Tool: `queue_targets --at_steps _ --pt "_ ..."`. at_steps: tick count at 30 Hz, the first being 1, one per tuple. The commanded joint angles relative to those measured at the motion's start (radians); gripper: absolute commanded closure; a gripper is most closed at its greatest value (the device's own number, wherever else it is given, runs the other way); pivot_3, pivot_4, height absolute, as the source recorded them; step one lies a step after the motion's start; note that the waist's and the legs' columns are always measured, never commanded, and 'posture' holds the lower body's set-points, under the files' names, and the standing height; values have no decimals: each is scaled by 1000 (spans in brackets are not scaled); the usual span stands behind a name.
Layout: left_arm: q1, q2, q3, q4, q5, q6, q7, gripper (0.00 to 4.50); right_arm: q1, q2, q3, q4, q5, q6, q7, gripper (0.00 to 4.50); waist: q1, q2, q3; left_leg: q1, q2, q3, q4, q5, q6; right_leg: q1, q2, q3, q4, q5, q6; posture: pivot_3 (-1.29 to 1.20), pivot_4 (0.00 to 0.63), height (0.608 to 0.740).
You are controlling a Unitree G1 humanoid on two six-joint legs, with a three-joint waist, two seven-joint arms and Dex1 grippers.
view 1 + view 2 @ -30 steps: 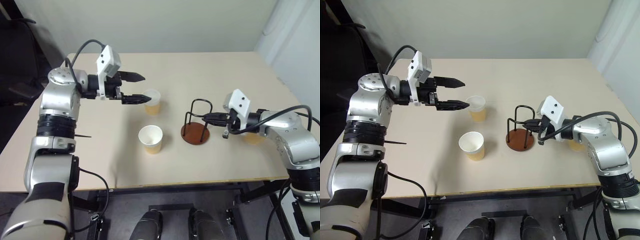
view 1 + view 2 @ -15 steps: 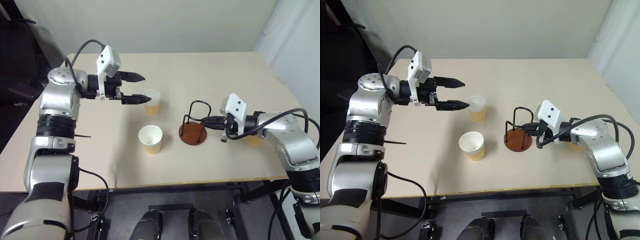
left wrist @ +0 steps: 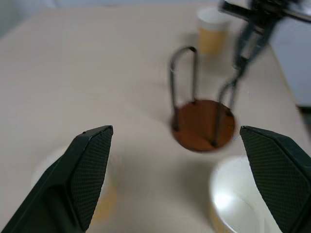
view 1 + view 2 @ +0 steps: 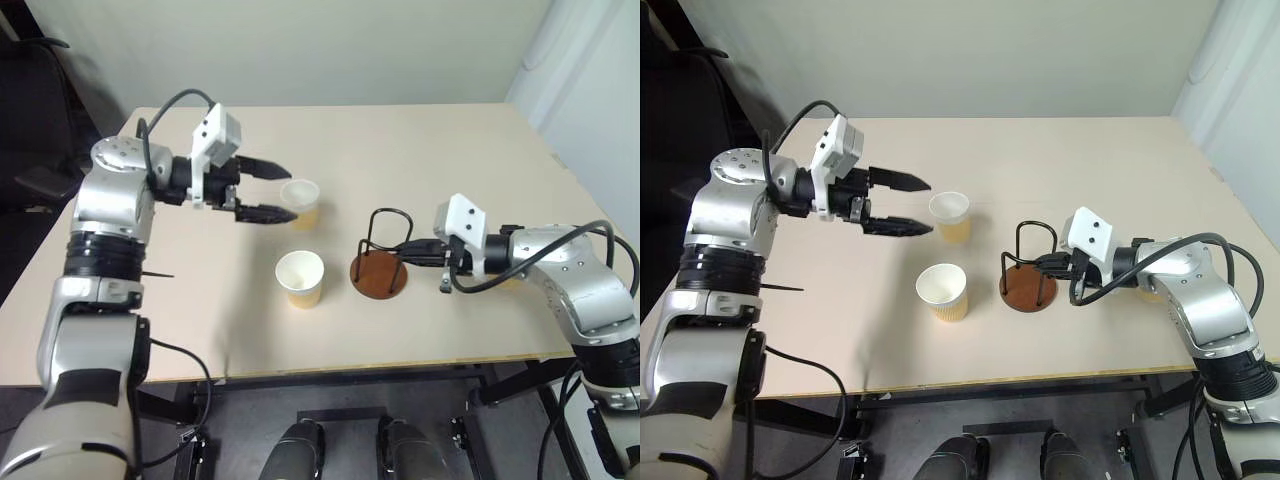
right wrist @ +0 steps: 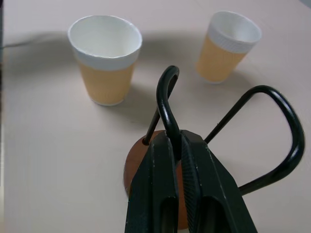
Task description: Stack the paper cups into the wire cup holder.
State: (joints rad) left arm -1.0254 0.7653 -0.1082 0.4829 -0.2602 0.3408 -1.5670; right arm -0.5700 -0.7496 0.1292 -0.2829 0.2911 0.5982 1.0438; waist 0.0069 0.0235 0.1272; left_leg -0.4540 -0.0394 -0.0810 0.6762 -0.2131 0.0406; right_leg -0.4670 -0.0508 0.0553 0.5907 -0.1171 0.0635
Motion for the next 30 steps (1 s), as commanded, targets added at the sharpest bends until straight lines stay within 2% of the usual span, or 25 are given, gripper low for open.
queue_targets --at_steps 1,22,26,30 --pt "1 46 -28 -44 -17 -11 -47 0 -16 -11 -10 -25 14 -16 13 4479 1 0 0 0 0 0 0 0 0 0 0 0 0 0 0 0 150 740" --pt "-13 43 -44 -36 -15 -17 -47 0 -44 -14 18 37 -6 -57 45 4479 1 -1 0 0 0 0 1 1 0 0 0 0 1 0 -1 0 150 740" --pt "-15 34 -43 -33 -11 -16 -45 0 -36 -29 7 51 -5 -63 64 3422 1 -1 0 0 0 0 1 1 0 0 0 0 1 0 -1 0 150 740" --pt "-15 27 -42 -34 -11 -11 -41 0 -32 -46 4 71 -28 -92 64 1957 1 -1 0 0 0 0 1 0 0 0 0 0 1 0 -1 0 150 740"
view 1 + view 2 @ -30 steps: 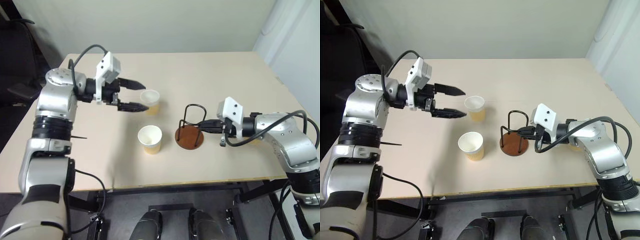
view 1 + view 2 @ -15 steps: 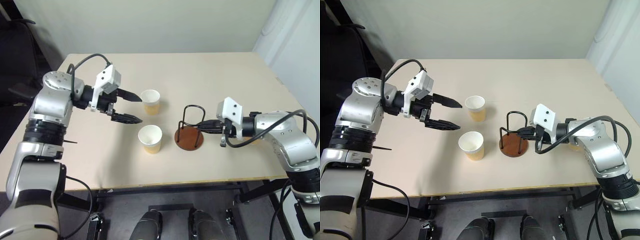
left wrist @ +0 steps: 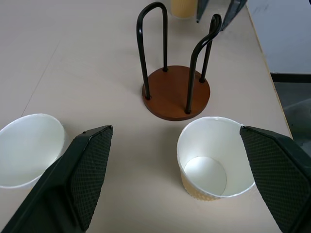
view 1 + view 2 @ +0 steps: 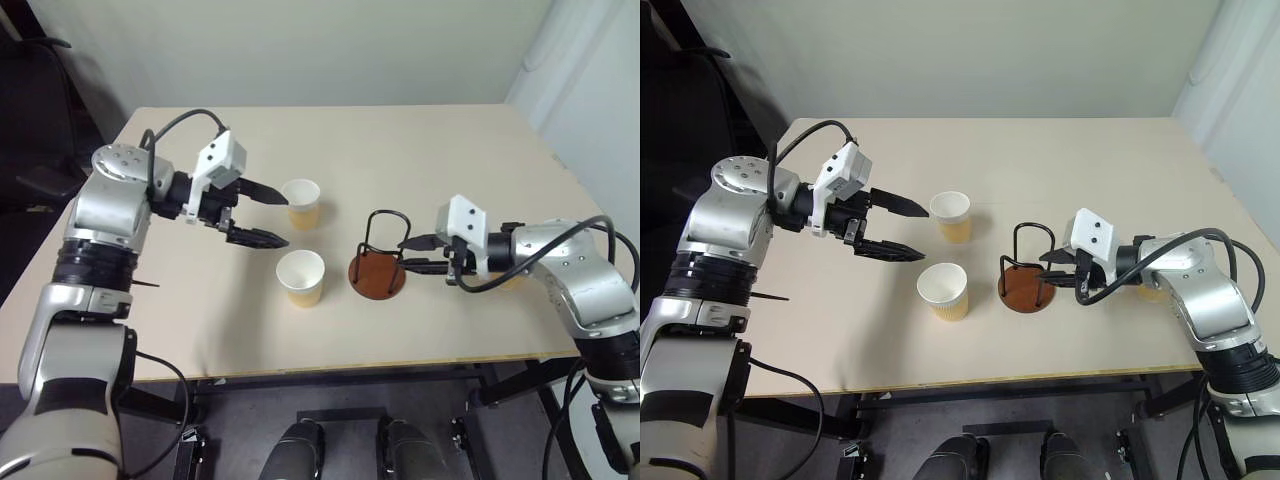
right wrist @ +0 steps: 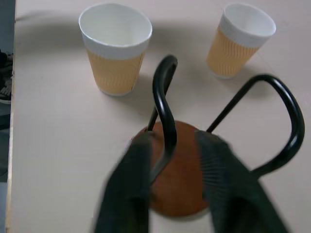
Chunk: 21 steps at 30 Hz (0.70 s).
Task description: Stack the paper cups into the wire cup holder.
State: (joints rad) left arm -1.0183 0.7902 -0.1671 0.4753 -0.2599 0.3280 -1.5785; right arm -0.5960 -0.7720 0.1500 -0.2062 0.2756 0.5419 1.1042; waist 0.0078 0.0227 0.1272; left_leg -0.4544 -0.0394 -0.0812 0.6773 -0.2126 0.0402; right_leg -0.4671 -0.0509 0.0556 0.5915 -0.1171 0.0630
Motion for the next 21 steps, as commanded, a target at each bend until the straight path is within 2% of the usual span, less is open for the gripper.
queue_targets --at_steps 1,3,8,15,21 --pt "-22 0 17 -27 -11 1 -28 0 -4 -28 -18 -4 -18 -43 5 1599 0 0 0 0 0 0 0 0 0 0 0 0 0 0 0 0 150 740" --pt "-20 -3 21 -31 -15 2 -27 0 3 -46 -32 -6 -10 -47 14 919 0 0 0 0 0 0 0 0 0 0 0 0 0 0 0 0 150 740" --pt "-30 -10 26 -16 -3 -11 -8 0 0 -98 -106 -9 36 -23 25 919 1 0 0 -1 0 0 0 0 0 0 0 0 0 0 0 0 150 740" --pt "-139 -36 48 123 46 -117 76 0 -43 -119 -236 -70 150 100 -30 919 0 -1 0 0 0 0 0 0 0 0 0 0 0 0 0 0 150 740" --pt "-163 -23 41 133 48 -131 11 0 4 -160 -260 -150 189 152 -40 919 1 -1 0 -1 0 0 -1 -2 1 0 0 0 0 -3 2 0 150 740"
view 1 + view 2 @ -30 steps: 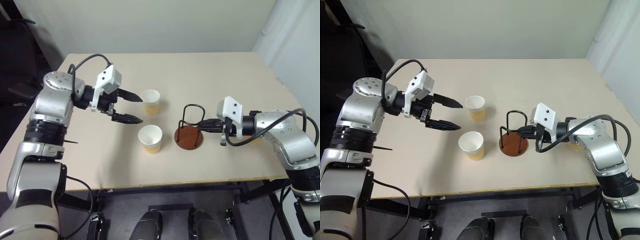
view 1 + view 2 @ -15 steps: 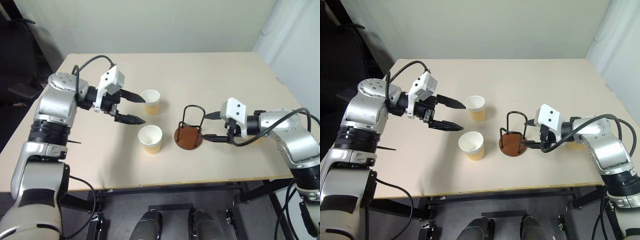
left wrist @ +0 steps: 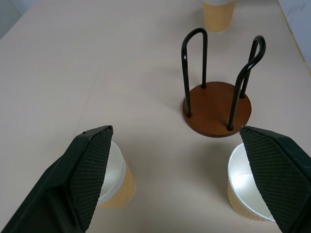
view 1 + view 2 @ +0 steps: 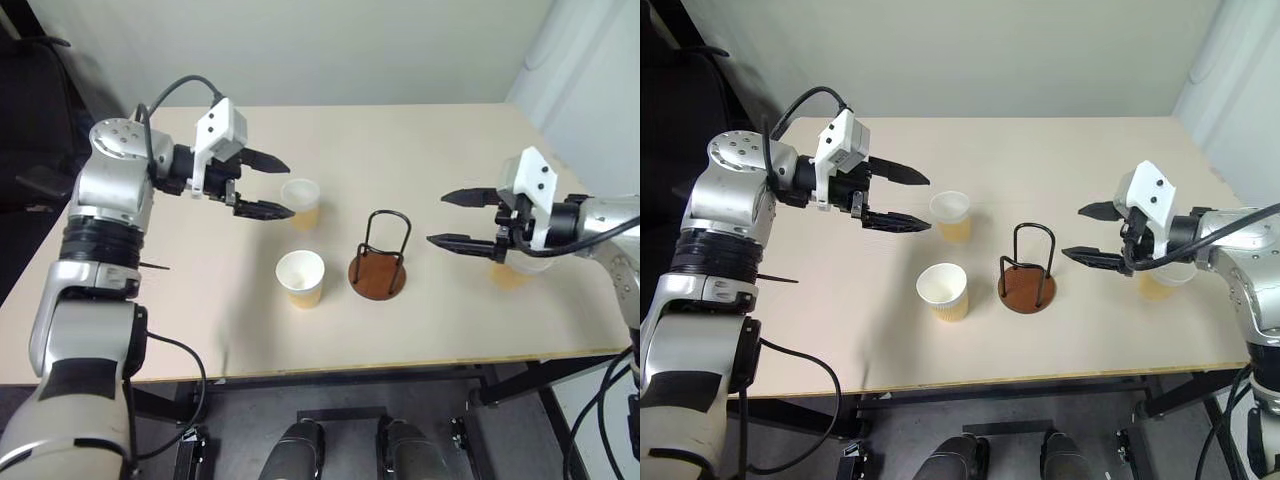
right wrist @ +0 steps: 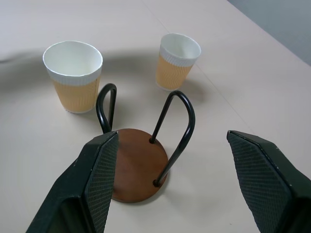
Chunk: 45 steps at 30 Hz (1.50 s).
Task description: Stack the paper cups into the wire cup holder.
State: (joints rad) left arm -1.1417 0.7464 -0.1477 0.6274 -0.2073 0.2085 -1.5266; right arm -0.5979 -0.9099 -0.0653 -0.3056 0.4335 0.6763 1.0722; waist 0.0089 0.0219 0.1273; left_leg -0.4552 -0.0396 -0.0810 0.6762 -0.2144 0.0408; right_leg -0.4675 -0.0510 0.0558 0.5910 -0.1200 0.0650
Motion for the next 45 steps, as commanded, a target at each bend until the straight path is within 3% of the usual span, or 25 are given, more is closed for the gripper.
queue_targets --at_steps 1,6,16,20,28,34,45 --pt "-31 36 8 -35 -9 -15 -63 0 11 -30 -46 -62 42 29 -5 919 0 0 0 0 0 0 0 0 0 0 0 0 0 0 0 0 150 740" --pt "26 167 -132 -155 -102 -39 -88 0 38 -35 -37 -136 94 76 -14 919 -3 0 0 0 0 0 0 -3 -1 -1 0 1 0 -3 1 0 150 740" --pt "56 337 -278 -416 -292 -42 -88 0 28 -36 -20 -128 112 77 -24 919 0 -1 0 0 0 0 1 -4 0 -1 0 0 1 -4 1 0 150 740" --pt "64 395 -328 -481 -288 -100 -88 0 12 -35 -9 -122 116 80 -19 919 -1 0 0 0 0 0 0 -4 -1 -1 0 0 2 -5 0 0 150 740" --pt "55 410 -373 -484 -150 -283 -88 0 -34 -62 8 -83 114 83 15 919 -2 0 0 1 0 0 1 -4 -1 -1 0 0 2 -5 0 0 150 740" --pt "98 394 -324 -535 -92 -332 -88 0 -57 -114 3 -64 121 106 48 919 -2 0 0 0 0 0 1 -5 -1 -1 0 0 2 -6 -1 0 150 740" --pt "162 305 -280 -525 53 -418 -79 0 -92 -157 10 -47 127 137 77 919 -3 0 0 1 0 0 1 -5 -1 -1 0 0 3 -6 -1 0 150 740"
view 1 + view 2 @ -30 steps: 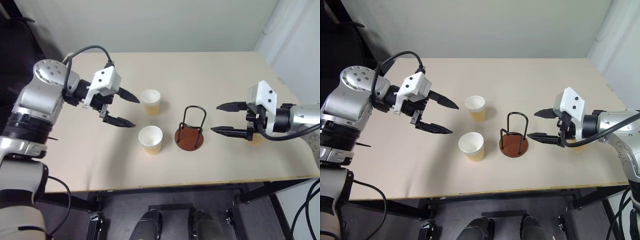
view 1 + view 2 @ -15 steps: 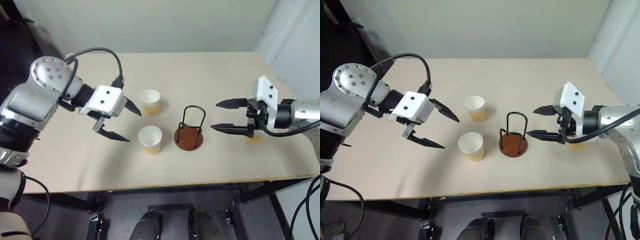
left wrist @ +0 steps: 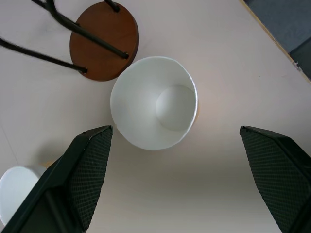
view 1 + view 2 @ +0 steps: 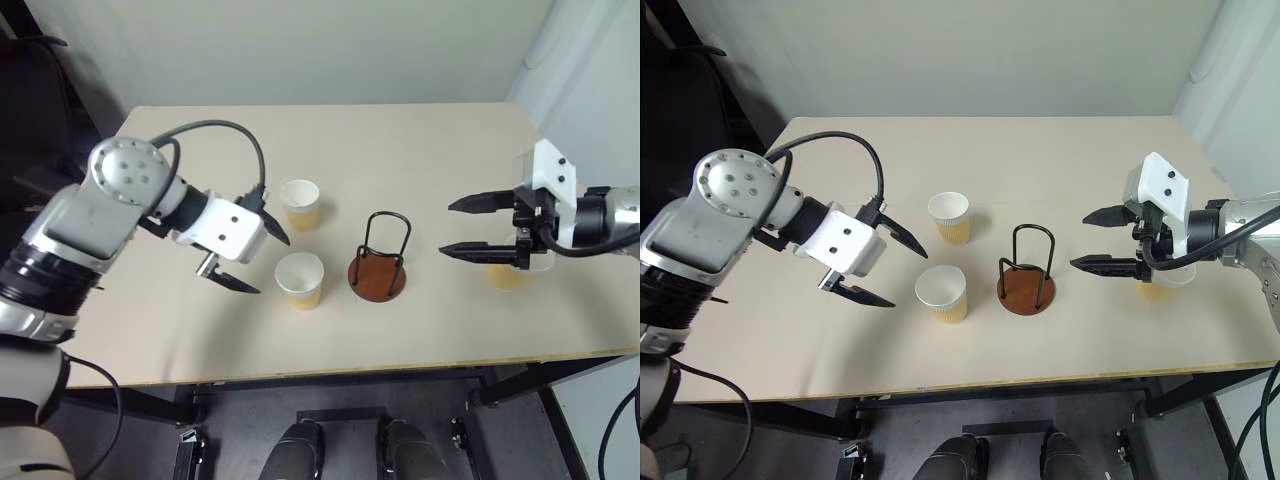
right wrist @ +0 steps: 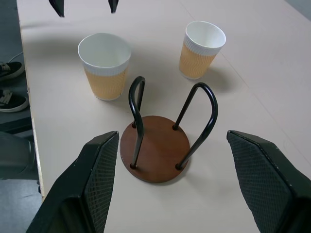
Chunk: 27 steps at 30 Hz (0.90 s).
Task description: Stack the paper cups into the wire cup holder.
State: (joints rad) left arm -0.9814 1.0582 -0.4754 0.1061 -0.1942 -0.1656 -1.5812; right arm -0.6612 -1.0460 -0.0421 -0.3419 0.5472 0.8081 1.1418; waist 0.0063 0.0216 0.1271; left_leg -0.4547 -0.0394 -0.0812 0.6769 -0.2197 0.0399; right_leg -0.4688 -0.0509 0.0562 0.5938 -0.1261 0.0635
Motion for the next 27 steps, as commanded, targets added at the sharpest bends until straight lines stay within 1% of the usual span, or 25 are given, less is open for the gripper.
queue_targets --at_steps 1,9,19,22,24,26,27 --pt "3 -14 49 6 58 -58 -22 0 -30 -22 -13 -11 14 7 8 919 0 0 0 0 0 0 0 0 0 0 0 0 0 0 0 0 150 740" --pt "7 -60 59 51 136 -125 -12 0 -33 -26 -12 -15 14 15 6 919 0 0 0 0 0 0 0 0 1 0 0 0 0 0 0 0 150 740" --pt "33 -99 62 53 164 -149 -23 0 -28 -18 -11 -21 11 15 -3 919 0 0 0 0 0 0 0 0 1 0 0 0 0 0 0 0 150 740" --pt "39 -120 49 70 191 -172 -8 581 -23 -12 -12 -24 11 15 -9 893 0 0 0 0 0 0 0 0 1 0 0 0 0 0 0 0 150 740" --pt "42 -137 39 104 231 -203 9 1248 -19 -10 -14 -25 11 13 -12 893 1 0 0 0 0 0 1 0 1 0 0 0 0 0 0 0 150 740" --pt "44 -148 29 138 267 -240 15 2065 -15 -7 -15 -25 10 10 -15 893 0 0 0 0 0 0 2 0 1 0 0 0 1 0 0 0 150 740" --pt "45 -151 29 149 274 -247 14 2361 -14 -6 -15 -26 10 10 -16 893 0 0 0 0 0 0 2 0 1 0 0 0 1 0 0 0 150 740"
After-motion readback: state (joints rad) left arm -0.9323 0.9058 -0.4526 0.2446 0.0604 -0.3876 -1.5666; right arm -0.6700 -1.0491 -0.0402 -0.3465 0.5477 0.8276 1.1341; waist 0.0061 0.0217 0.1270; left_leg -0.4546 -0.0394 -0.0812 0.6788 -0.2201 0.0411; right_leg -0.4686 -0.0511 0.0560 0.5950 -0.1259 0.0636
